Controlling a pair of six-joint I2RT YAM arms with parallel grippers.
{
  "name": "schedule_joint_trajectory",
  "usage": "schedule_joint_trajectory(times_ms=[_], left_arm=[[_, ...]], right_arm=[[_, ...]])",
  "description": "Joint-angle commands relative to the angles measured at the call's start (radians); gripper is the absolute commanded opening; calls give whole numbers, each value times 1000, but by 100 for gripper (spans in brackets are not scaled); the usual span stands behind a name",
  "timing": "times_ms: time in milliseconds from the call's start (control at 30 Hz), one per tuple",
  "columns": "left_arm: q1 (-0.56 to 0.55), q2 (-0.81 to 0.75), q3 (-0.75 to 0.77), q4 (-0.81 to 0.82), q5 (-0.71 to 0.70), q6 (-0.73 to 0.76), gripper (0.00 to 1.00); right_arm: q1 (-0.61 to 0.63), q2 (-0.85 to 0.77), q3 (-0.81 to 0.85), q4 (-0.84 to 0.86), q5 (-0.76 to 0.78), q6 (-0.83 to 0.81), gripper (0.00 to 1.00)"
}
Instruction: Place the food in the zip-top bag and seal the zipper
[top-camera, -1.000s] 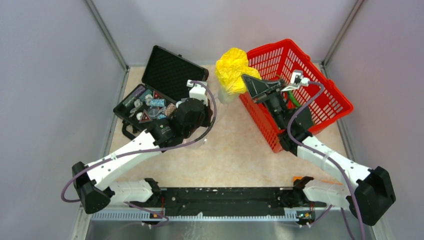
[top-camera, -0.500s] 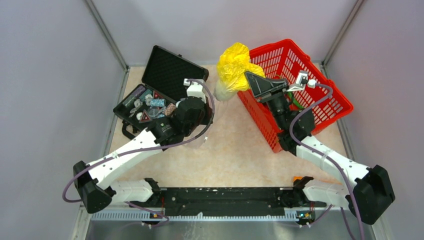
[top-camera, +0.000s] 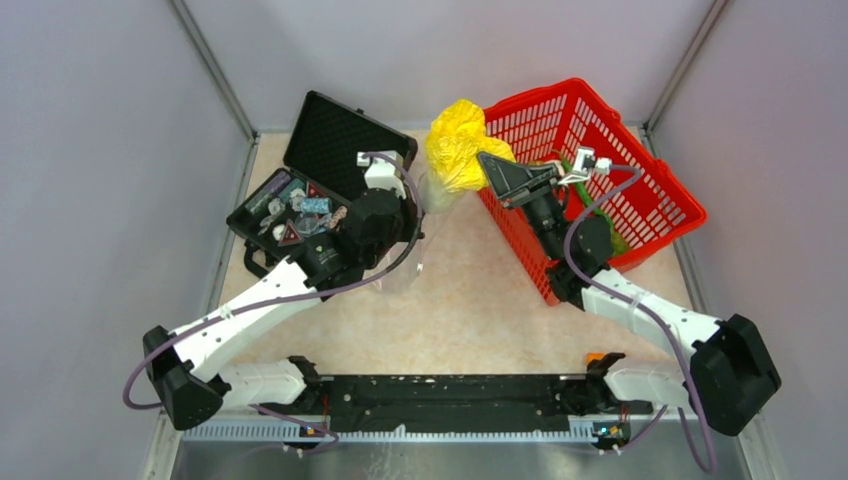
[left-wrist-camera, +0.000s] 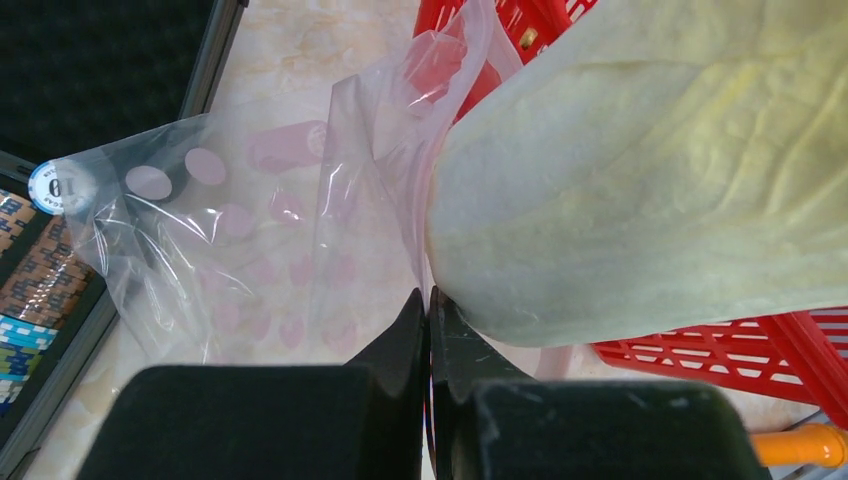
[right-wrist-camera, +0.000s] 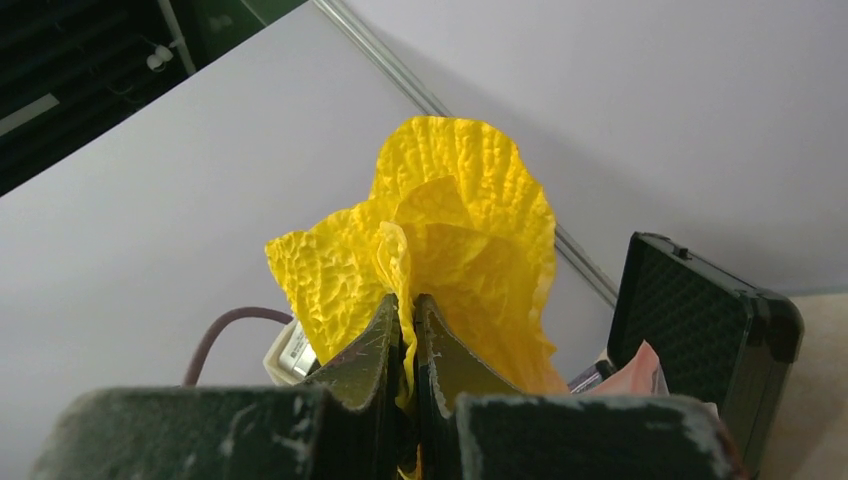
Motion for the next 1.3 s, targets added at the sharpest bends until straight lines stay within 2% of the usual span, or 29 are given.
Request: schedule_joint_trajectory(times_ms=[0, 200, 400, 567, 700, 800, 933, 1067, 1167, 1200, 1267], left_arm=[[8, -65, -5, 88, -35, -20, 0], [18, -102, -19, 96, -84, -17, 0], [25, -122, -23, 102, -93, -15, 0], [30, -118, -17, 112, -61, -33, 0], [34, -104, -16, 120, -24, -64, 0], [41, -94, -16, 112, 13, -94, 0], [75, -105, -29, 129, 70, -137, 0], [138, -126, -52, 161, 126, -183, 0], [202, -139, -67, 179, 182, -225, 0], [221, -144, -75, 193, 204, -236, 0], [252, -156, -91, 217, 238, -256, 0]], right_arm=[[14, -27, -13, 39, 24, -9, 0], [14, -73, 9, -86, 1, -146, 0], [14, -76, 8, -113, -28, -203, 0], [14, -12, 6, 86, -158, -187, 0], [14, 81, 12, 297, -96, -80, 0], [21, 129, 52, 330, -99, -62, 0], [56, 131, 40, 315, -70, -145, 0], [66, 152, -6, 362, -142, -161, 0], [66, 144, 5, 270, -203, -173, 0], [66, 140, 29, 201, -241, -189, 0], [66, 129, 103, -3, -290, -223, 6]])
